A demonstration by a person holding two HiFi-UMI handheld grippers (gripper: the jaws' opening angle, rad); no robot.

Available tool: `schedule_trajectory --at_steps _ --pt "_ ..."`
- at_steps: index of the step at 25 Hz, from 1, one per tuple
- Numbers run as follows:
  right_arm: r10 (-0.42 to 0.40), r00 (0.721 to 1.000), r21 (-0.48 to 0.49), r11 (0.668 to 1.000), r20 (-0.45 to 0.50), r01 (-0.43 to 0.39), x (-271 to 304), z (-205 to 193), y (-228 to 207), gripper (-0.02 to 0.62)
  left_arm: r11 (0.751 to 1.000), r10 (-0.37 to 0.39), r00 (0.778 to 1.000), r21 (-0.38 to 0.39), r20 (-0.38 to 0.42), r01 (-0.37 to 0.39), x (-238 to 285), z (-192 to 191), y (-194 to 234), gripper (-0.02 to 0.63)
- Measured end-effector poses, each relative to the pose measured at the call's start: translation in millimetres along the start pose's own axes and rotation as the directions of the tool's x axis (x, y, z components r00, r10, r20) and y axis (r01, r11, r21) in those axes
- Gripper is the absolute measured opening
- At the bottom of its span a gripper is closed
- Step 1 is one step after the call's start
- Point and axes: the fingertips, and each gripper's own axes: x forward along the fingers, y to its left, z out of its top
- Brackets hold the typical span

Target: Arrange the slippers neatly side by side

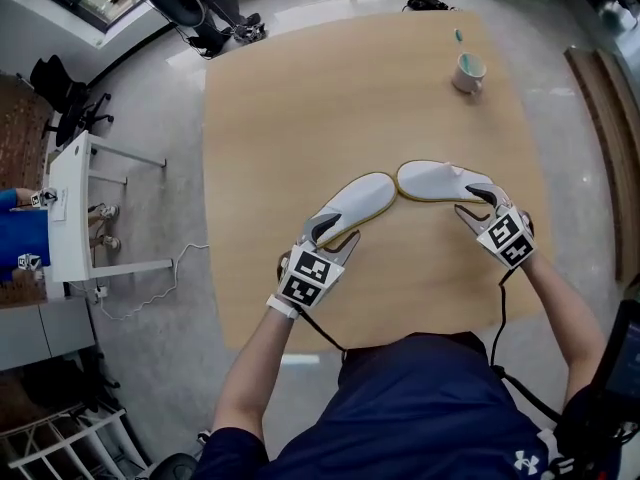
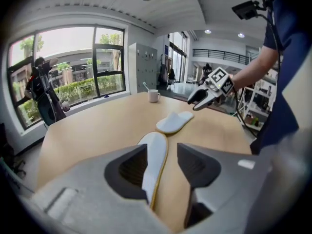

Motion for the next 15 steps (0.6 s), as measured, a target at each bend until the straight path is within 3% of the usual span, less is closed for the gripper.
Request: schedule_trajectory --at_steps 5,11,15 --pt "0.077 0.995 -0.031 0.996 -0.068 -0.079 34.8 -17.7 -19.5 0.186 0.999 -0.032 0.997 -0.021 -0.077 0.03 23.5 -12.6 26.9 0.209" --pt "0.204 0.976 -0.019 0.978 -0.081 -0.206 72.2 -16.1 -40.8 0.25 0.99 -0.097 0.979 0.084 -0.18 0.114 54.4 -25.8 33.4 0.213" --pt "0.25 0.962 -0.031 0.966 -0.112 -0.255 80.6 -8.0 -47.7 0.264 0.986 -0.116 0.97 0.092 -0.214 0.138 62.1 -30.4 37.7 0.212"
